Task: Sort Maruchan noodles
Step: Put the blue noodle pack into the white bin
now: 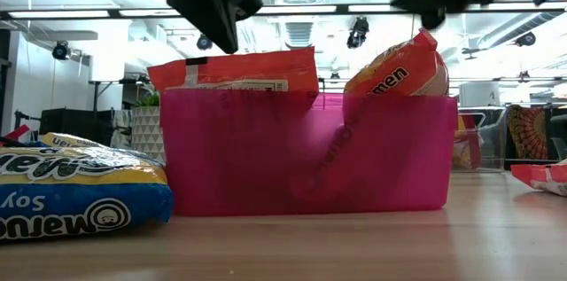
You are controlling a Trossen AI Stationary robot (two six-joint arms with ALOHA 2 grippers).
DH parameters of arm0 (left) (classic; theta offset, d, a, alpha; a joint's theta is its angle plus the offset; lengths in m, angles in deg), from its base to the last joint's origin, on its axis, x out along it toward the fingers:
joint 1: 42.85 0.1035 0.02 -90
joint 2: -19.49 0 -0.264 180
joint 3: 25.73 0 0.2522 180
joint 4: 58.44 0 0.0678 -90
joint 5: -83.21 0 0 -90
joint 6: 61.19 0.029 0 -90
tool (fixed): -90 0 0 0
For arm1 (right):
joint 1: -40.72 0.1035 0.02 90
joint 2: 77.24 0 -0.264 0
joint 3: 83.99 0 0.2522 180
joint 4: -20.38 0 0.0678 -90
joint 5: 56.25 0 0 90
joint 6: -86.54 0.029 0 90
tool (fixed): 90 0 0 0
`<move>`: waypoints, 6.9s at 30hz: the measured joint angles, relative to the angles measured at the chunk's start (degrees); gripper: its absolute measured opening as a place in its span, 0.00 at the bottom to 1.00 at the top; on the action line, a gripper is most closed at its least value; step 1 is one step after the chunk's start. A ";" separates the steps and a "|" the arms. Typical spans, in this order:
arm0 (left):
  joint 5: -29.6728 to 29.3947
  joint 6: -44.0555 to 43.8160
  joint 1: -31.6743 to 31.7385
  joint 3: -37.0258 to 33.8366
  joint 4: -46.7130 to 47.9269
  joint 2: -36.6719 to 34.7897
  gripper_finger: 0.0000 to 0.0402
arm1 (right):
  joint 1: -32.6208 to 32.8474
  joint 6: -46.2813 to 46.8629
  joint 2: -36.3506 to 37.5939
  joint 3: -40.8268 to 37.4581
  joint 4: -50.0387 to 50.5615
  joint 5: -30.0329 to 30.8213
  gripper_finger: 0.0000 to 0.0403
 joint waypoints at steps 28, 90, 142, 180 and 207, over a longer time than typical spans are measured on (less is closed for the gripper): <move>-25.44 4.49 1.79 -30.13 -28.78 -28.24 0.00 | 1.02 20.20 -32.71 28.67 42.58 -0.38 0.12; -23.96 -37.53 6.08 -27.66 -1.94 3.73 0.00 | 1.02 12.97 -44.11 40.42 55.18 0.11 0.12; -27.65 -6.38 6.14 -40.51 -35.45 -13.68 0.00 | 2.86 25.34 -44.18 33.74 27.15 5.50 0.50; -28.25 -23.04 6.21 -57.73 -56.56 -8.89 0.00 | -5.58 32.99 -74.61 53.17 9.31 -7.93 0.67; -26.75 -22.46 6.21 -57.90 -61.56 -7.50 0.00 | -4.00 36.16 -83.96 53.46 -4.60 -16.43 0.67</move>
